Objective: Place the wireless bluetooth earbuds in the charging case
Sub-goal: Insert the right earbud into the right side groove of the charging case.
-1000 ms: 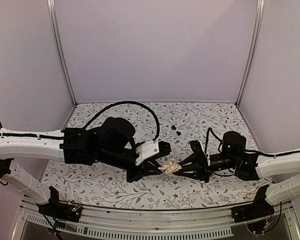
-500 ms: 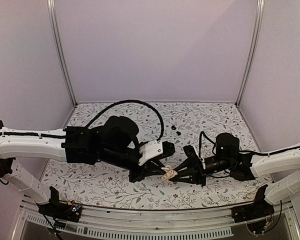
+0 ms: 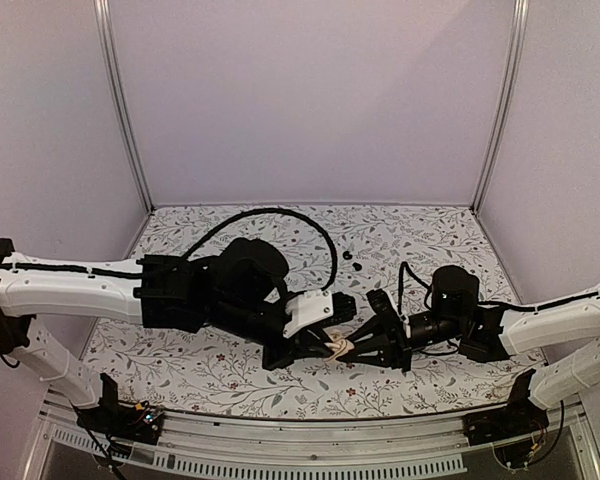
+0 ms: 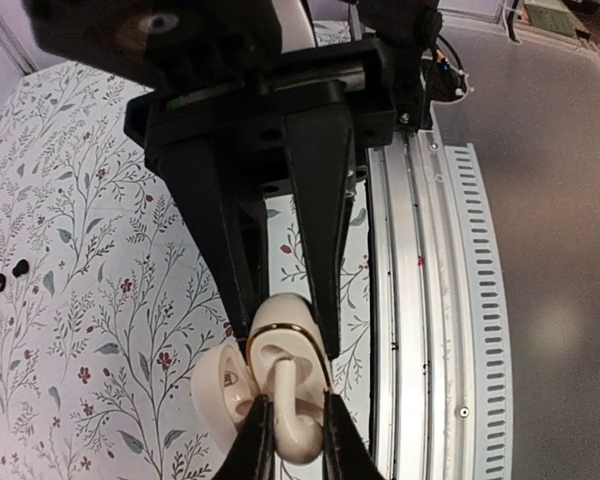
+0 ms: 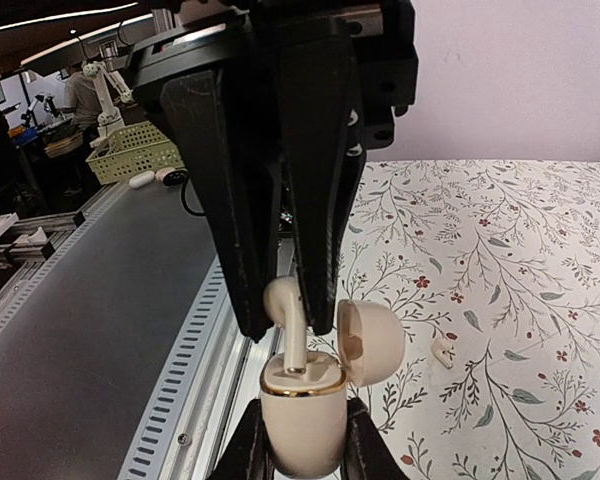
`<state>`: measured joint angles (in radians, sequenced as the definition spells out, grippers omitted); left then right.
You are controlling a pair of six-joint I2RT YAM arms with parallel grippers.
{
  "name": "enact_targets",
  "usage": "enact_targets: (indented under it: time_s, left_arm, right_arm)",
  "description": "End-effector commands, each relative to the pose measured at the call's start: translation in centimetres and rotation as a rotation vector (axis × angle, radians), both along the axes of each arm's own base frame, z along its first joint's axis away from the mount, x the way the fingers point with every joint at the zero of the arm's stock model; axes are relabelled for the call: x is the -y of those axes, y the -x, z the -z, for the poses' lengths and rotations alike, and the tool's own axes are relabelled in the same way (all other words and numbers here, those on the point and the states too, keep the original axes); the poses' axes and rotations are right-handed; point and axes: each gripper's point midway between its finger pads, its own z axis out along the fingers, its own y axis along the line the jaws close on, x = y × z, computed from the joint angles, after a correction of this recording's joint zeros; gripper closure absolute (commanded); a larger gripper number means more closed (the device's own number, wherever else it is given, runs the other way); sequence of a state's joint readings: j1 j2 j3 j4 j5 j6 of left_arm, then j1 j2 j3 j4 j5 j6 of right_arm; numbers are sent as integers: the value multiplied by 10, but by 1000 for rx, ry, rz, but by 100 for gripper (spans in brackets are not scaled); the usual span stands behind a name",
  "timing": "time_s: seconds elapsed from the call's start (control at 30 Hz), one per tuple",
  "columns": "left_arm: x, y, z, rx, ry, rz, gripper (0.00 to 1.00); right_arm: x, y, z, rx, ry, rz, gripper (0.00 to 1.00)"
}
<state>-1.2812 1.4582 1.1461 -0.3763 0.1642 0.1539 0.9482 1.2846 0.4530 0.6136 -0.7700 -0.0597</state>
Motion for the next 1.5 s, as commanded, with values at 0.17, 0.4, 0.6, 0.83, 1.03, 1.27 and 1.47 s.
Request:
enact_targets:
  time_s: [0.17, 0.4, 0.6, 0.83, 1.03, 1.27, 1.47]
  left_arm:
    - [9, -5, 3, 9, -29, -40, 95]
    - [9, -9, -3, 19, -22, -60, 95]
    - [10, -11, -6, 24, -20, -68, 95]
    - [11, -12, -7, 27, -27, -67, 96]
    - [11, -9, 0, 21, -52, -49, 96]
    - [3, -3, -2, 13, -41, -30, 96]
    - [-1, 3, 1, 1, -50, 0, 96]
  right_arm:
    - [-6, 4, -10, 24, -29, -21, 100]
    - [-6, 5, -8, 32, -25, -24, 100]
    - [-6, 6, -6, 37, -18, -21, 100]
    - [-7, 5, -6, 48, -13, -16, 100]
    - [-8, 4, -9, 58, -20, -9, 100]
    - [-7, 4, -11, 58, -24, -7, 100]
    - [-7, 4, -13, 57, -29, -10, 100]
